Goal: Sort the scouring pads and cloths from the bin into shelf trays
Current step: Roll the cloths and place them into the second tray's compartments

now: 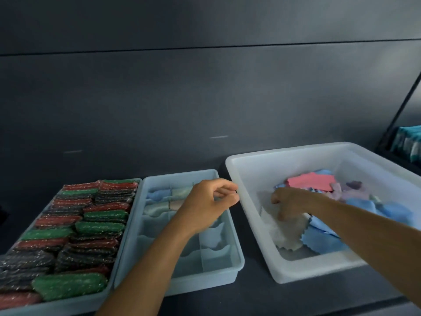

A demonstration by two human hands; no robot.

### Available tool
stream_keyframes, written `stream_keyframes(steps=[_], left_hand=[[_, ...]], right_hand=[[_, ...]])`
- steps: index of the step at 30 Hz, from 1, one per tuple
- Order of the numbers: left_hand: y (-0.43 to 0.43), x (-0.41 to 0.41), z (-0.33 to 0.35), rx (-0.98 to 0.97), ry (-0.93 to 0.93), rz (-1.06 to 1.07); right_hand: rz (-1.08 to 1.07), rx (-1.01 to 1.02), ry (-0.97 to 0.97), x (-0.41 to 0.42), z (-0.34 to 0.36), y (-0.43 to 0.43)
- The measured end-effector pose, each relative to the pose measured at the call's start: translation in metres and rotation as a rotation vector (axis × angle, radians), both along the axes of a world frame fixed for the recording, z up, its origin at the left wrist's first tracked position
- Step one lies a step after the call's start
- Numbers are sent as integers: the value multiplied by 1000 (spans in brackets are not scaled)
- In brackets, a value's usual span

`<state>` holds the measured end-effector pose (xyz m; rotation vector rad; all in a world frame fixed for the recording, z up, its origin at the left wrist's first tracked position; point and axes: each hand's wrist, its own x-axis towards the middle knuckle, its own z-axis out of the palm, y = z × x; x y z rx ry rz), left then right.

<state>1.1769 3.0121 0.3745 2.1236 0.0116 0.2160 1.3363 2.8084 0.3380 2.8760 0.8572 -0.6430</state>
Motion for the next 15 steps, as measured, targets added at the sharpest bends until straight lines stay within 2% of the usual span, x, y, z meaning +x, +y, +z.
stream_keyframes(steps=[4, 8, 12, 15], left_hand=[[-5, -8, 5, -64, -25, 74], [-7, -4, 13, -246, -63, 91], [-3, 12, 50, -363, -105, 0], [10, 18, 86, -443, -106, -137]], right_hand=[[3, 403, 42, 3, 34, -2], [-66, 819, 249, -17, 93, -3], [133, 1042, 315, -41, 147, 13], [192, 1189, 454, -54, 169, 28]])
